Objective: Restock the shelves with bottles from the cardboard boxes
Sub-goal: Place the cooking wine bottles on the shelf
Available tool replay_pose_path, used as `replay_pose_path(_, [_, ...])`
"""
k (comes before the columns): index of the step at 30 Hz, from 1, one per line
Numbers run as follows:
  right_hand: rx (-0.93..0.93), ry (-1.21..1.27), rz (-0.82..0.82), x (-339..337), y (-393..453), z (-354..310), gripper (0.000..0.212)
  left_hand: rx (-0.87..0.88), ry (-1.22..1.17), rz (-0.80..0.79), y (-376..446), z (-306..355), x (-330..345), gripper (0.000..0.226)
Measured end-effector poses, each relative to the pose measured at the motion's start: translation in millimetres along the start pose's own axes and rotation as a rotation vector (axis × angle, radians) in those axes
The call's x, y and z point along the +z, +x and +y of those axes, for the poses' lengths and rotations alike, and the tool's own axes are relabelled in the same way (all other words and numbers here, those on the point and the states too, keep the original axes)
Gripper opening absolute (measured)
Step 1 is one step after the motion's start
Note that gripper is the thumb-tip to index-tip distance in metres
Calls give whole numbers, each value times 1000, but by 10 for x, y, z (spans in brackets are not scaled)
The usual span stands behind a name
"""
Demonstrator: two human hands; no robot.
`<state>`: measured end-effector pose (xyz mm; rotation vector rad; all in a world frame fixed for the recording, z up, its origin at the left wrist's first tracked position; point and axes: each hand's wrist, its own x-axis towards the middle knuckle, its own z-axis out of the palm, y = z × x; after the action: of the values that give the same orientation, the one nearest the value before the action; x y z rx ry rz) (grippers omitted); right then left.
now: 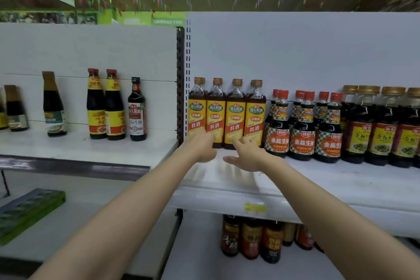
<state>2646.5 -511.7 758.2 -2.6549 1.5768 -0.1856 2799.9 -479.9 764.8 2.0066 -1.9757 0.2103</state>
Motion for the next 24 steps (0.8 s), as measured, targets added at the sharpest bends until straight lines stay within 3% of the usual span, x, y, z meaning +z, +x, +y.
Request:
replay_pose_path(9, [-150,33,80,304,-595,-878,67,-245,-138,263,-905,-520,-102,49])
replay_pose_path(17, [-436,6,-34,502,-918,-1669,72,-549,-58,-23,-2202,-1163,-332,66])
replay_pose_path(24, [-733,18,-199,1176,-1496,-2475,73,-906,53,-232,-3717,-1393,-143,72])
